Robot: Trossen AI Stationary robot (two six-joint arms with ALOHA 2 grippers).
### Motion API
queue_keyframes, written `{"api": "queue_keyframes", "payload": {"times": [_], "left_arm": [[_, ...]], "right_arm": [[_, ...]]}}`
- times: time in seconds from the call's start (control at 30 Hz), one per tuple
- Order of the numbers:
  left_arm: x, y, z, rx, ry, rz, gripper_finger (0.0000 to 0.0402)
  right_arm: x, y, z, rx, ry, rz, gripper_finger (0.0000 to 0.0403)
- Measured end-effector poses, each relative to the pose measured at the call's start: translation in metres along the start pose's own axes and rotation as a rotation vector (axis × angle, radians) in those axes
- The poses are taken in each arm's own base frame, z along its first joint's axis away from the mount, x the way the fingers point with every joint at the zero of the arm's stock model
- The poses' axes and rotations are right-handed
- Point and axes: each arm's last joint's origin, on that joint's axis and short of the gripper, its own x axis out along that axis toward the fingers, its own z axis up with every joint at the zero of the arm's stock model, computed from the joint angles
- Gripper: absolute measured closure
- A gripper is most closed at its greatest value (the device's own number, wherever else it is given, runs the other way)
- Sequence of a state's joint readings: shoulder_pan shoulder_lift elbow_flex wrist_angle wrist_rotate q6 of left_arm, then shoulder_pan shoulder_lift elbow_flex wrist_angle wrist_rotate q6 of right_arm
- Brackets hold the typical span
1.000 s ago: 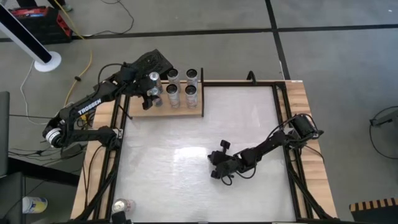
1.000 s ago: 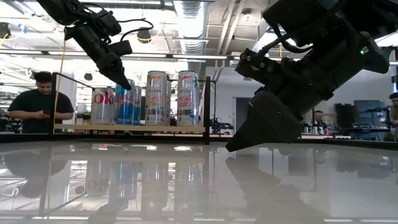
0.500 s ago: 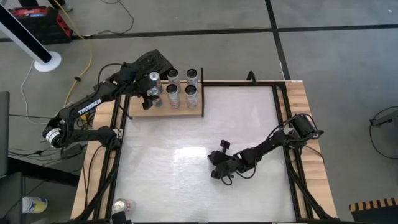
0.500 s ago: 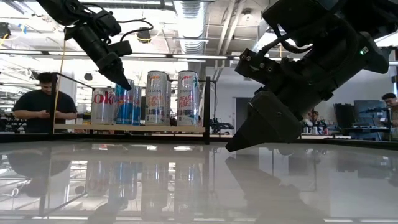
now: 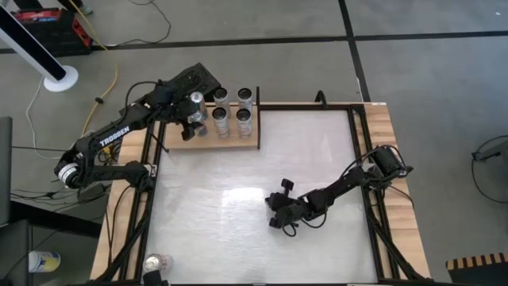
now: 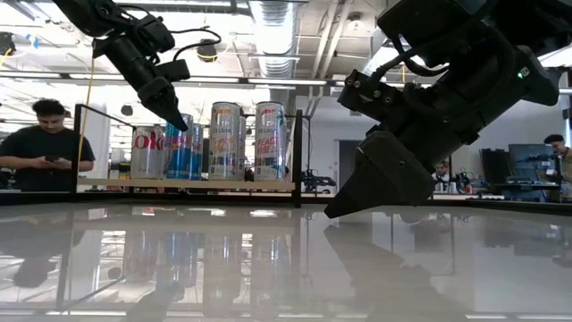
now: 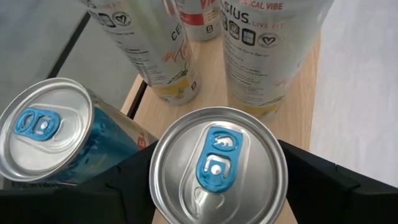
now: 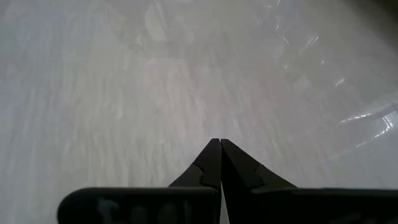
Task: Place canned beverage on shelf
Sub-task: Put the red bull soda can aligned with the other red bull soda can on the shelf, then put the coke soda can aligned with the other coke soda can on the shelf
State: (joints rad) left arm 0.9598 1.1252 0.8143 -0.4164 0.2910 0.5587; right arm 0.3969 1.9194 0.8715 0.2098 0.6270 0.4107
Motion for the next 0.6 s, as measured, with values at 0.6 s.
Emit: {"api": "queue_keyframes", "payload": {"times": [0.6], "left_arm": [[-0.027, 0.002, 0.02, 0.034, -0.095, 0.066, 0.0094]], "right_arm": [[0.0, 0.0, 0.0, 0.0, 0.001, 0.001, 0.0376]]}}
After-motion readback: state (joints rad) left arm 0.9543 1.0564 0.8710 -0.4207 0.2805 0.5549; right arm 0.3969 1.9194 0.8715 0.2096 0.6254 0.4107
